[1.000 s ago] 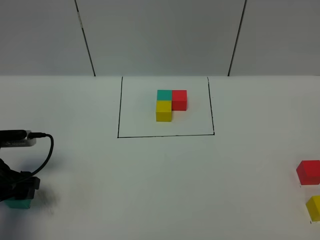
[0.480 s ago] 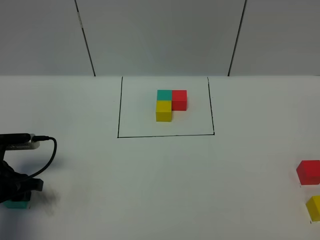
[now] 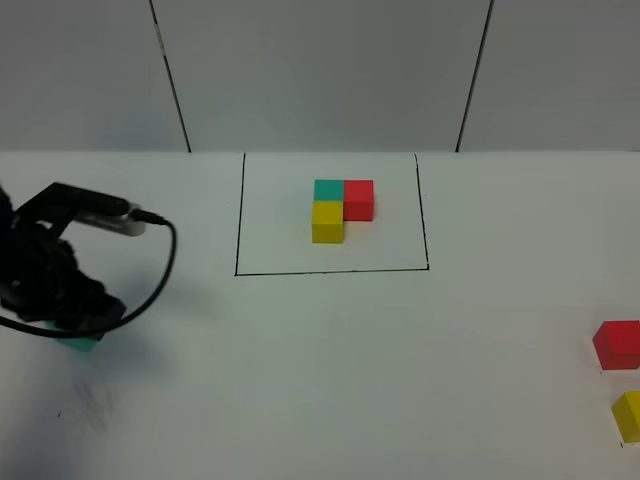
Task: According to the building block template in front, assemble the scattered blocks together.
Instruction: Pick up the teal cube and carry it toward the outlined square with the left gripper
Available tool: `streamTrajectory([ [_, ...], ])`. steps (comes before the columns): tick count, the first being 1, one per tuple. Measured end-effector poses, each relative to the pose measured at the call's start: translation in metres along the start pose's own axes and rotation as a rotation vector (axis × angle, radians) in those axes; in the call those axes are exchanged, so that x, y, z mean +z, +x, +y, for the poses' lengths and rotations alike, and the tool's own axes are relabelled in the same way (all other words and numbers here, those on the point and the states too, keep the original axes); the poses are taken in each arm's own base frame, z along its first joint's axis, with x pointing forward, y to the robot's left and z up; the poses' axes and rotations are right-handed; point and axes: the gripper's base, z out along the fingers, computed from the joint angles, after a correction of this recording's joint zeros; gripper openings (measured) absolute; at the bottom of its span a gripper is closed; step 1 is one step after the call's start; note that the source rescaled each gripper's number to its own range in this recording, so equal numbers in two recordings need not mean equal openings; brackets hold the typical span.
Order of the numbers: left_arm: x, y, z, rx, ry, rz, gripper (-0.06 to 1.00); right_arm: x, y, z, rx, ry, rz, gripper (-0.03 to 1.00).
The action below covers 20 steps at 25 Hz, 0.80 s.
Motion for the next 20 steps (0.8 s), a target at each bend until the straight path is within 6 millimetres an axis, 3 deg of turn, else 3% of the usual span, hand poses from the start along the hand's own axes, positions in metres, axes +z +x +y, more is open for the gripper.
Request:
streamTrajectory([
  [6, -0.043, -0.052, -0.088, 0.490, 0.103, -0.166, 0.00, 0.000, 0.000, 0.000, 0.000, 0.000, 0.000, 0.00],
  [9, -0.049, -0.065, -0.129, 0.674, 0.103, -0.208, 0.00, 0.000, 0.000, 0.000, 0.000, 0.000, 0.000, 0.00],
  [13, -0.035, -0.080, -0.164, 0.818, 0.085, -0.175, 0.00, 0.000, 0.000, 0.000, 0.000, 0.000, 0.000, 0.00],
  [20, 0.007, -0.105, -0.197, 0.946, 0.060, -0.047, 0.00, 0.000, 0.000, 0.000, 0.000, 0.000, 0.000, 0.00],
])
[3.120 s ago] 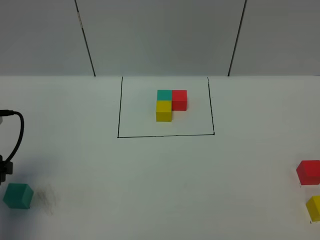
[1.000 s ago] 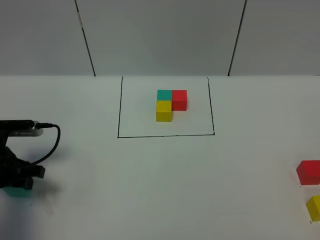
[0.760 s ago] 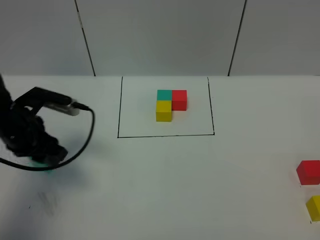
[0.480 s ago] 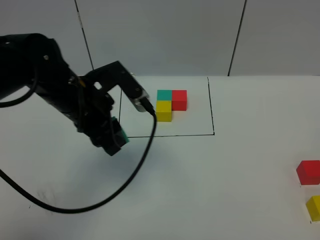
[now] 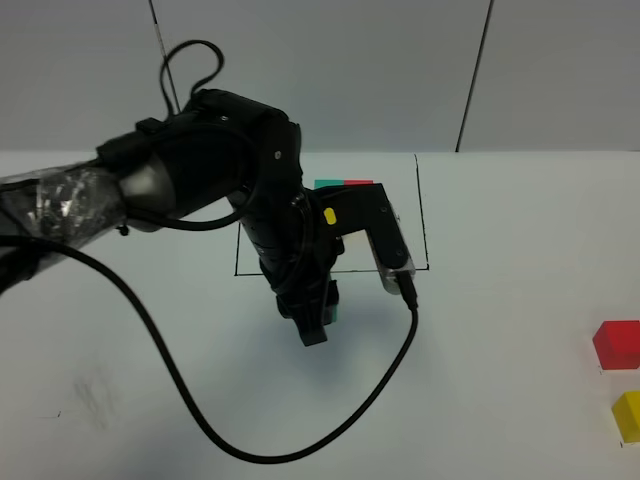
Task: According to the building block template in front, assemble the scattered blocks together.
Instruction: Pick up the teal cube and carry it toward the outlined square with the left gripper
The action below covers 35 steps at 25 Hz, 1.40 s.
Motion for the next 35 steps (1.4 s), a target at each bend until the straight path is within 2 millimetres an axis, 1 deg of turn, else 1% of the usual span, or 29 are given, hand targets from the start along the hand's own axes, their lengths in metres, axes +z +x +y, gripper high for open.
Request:
streamTrajectory([
  [3, 0.021, -0.007, 0.003, 0.006, 0.019, 0.019, 0.00, 0.000, 0.000, 0.000, 0.000, 0.000, 0.000, 0.00],
  [6, 0.045, -0.006, 0.005, 0.008, 0.044, 0.060, 0.00, 0.000, 0.000, 0.000, 0.000, 0.000, 0.000, 0.00],
  [9, 0.064, -0.005, 0.006, 0.007, 0.056, 0.077, 0.00, 0.000, 0.000, 0.000, 0.000, 0.000, 0.000, 0.00],
  [14, 0.084, -0.005, 0.010, 0.031, 0.036, 0.074, 0.00, 0.000, 0.000, 0.000, 0.000, 0.000, 0.000, 0.00],
  [18, 0.091, -0.004, 0.011, 0.107, 0.032, 0.081, 0.00, 0.000, 0.000, 0.000, 0.000, 0.000, 0.000, 0.00],
  [21, 0.094, -0.005, 0.013, 0.132, 0.006, 0.071, 0.00, 0.000, 0.000, 0.000, 0.000, 0.000, 0.000, 0.00],
  [26, 0.094, -0.008, 0.016, 0.140, -0.028, 0.045, 0.00, 0.000, 0.000, 0.000, 0.000, 0.000, 0.000, 0.00],
  [35, 0.094, -0.008, 0.017, 0.142, -0.034, 0.040, 0.00, 0.000, 0.000, 0.000, 0.000, 0.000, 0.000, 0.00],
])
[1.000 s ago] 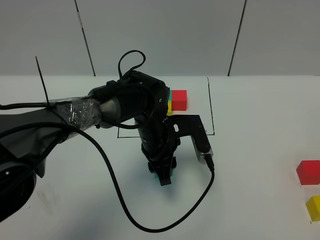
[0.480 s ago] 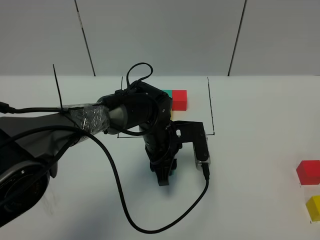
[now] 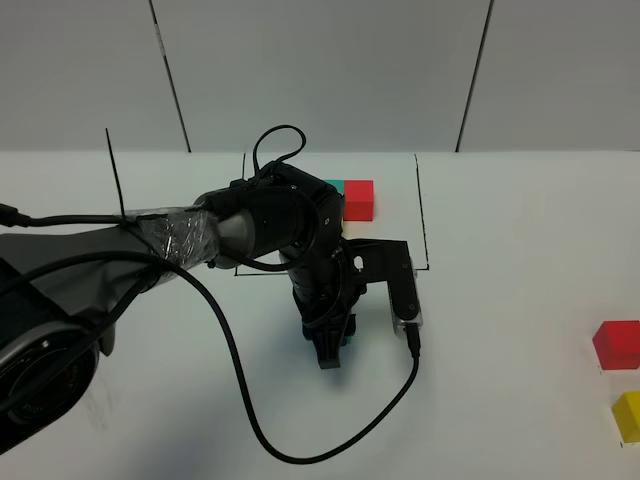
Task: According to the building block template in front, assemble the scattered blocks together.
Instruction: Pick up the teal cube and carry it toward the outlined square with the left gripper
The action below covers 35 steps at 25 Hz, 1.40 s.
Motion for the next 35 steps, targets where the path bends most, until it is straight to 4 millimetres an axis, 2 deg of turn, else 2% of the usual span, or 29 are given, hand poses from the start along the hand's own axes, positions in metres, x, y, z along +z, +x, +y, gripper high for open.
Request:
streamTrajectory([
  [4, 0.000, -0.001, 0.001, 0.000, -0.013, -0.011, 0.00, 0.000, 0.000, 0.000, 0.000, 0.000, 0.000, 0.00],
  [10, 0.014, -0.001, 0.001, -0.002, 0.003, 0.000, 0.00, 0.000, 0.000, 0.000, 0.000, 0.000, 0.000, 0.00],
  [23, 0.015, -0.001, 0.000, -0.005, 0.018, 0.010, 0.03, 0.000, 0.000, 0.000, 0.000, 0.000, 0.000, 0.00],
  [25, 0.017, 0.001, -0.002, -0.010, 0.041, 0.028, 0.16, 0.000, 0.000, 0.000, 0.000, 0.000, 0.000, 0.00],
  [28, 0.015, 0.001, -0.002, -0.042, 0.060, 0.045, 0.58, 0.000, 0.000, 0.000, 0.000, 0.000, 0.000, 0.00],
  [31, 0.010, 0.001, -0.001, -0.076, 0.079, 0.065, 0.89, 0.000, 0.000, 0.000, 0.000, 0.000, 0.000, 0.00],
  [33, -0.003, -0.003, 0.002, -0.083, 0.074, 0.060, 0.96, 0.000, 0.000, 0.000, 0.000, 0.000, 0.000, 0.00],
  [35, -0.025, -0.006, 0.006, -0.089, 0.057, 0.050, 0.99, 0.000, 0.000, 0.000, 0.000, 0.000, 0.000, 0.00],
])
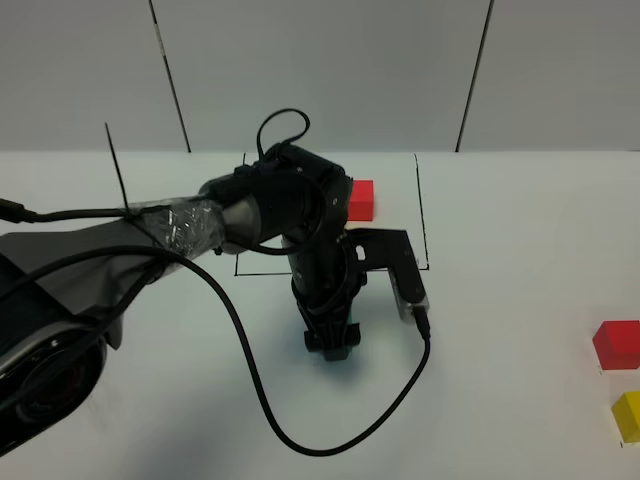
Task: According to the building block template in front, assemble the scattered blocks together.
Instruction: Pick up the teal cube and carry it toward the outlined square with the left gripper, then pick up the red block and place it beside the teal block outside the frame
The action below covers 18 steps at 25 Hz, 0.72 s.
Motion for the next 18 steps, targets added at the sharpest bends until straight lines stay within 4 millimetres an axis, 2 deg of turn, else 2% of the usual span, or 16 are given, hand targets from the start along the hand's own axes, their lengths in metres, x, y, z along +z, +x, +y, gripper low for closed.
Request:
streamTrajectory([
  [1, -0.013, -0.001, 0.001, -0.010, -0.012, -0.010, 1.00, 0.000, 0.000, 0.000, 0.000, 0.000, 0.000, 0.00],
  [6, -0.104, 0.002, 0.003, -0.156, -0.150, -0.093, 1.00, 0.000, 0.000, 0.000, 0.000, 0.000, 0.000, 0.00],
  [9, -0.154, 0.020, 0.000, -0.335, -0.283, -0.087, 0.96, 0.000, 0.000, 0.000, 0.000, 0.000, 0.000, 0.00],
  [12, -0.199, 0.047, -0.001, -0.531, -0.468, -0.044, 0.85, 0.000, 0.000, 0.000, 0.000, 0.000, 0.000, 0.00],
  [14, -0.228, 0.061, -0.004, -0.645, -0.577, -0.085, 0.78, 0.000, 0.000, 0.000, 0.000, 0.000, 0.000, 0.00],
  [18, -0.277, 0.087, -0.024, -0.780, -0.662, -0.205, 0.75, 0.000, 0.000, 0.000, 0.000, 0.000, 0.000, 0.00],
])
